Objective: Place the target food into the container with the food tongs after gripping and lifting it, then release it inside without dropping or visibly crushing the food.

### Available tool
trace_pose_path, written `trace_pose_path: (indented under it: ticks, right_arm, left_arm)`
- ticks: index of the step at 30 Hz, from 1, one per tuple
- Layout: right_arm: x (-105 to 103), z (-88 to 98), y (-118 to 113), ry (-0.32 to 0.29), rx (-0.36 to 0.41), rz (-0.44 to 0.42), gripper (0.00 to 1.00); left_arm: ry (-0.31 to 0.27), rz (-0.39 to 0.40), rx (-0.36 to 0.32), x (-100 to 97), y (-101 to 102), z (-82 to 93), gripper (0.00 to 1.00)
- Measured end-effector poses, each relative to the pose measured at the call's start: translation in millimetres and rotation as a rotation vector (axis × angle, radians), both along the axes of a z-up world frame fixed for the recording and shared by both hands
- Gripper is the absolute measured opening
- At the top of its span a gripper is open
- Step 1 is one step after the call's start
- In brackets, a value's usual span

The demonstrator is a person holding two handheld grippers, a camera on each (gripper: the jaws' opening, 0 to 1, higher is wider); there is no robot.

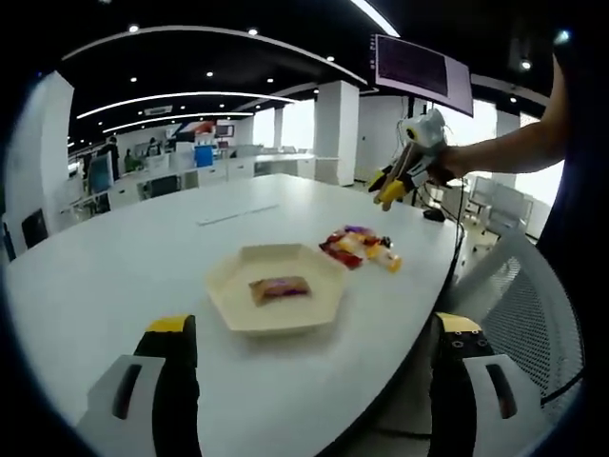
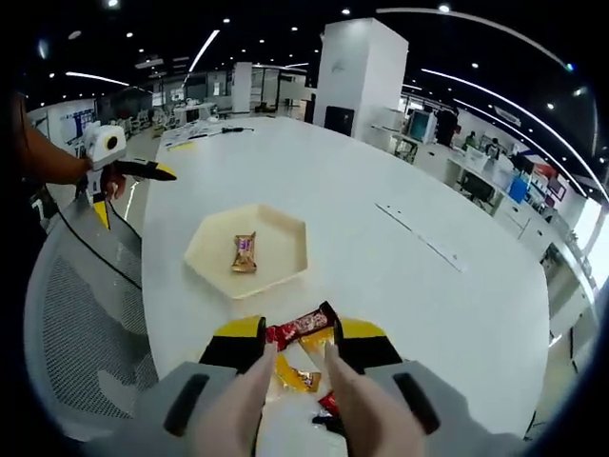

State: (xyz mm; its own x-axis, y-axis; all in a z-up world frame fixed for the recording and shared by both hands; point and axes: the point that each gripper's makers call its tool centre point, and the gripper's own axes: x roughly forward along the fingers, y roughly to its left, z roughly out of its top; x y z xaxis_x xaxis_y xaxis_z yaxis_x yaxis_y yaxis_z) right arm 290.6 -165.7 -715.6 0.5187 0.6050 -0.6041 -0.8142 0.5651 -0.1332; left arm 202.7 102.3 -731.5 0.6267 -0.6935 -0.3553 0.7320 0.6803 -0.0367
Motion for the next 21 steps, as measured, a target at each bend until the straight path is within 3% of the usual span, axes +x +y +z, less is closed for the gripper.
trace_pose_path:
  ticks: [11,21]
  right_arm:
    - [-2,-3.4,1,0.008,-0.005,0.004,0.28]
    - [-3,-30.4,-4,0.051,0.005,-0.041,0.28]
  left_arm:
    - [0.006,0.004,-0.015,0.8,0,-0.5,1.0]
    - [0.013,0.01,-0.012,1.1,1,-2.1,1.0]
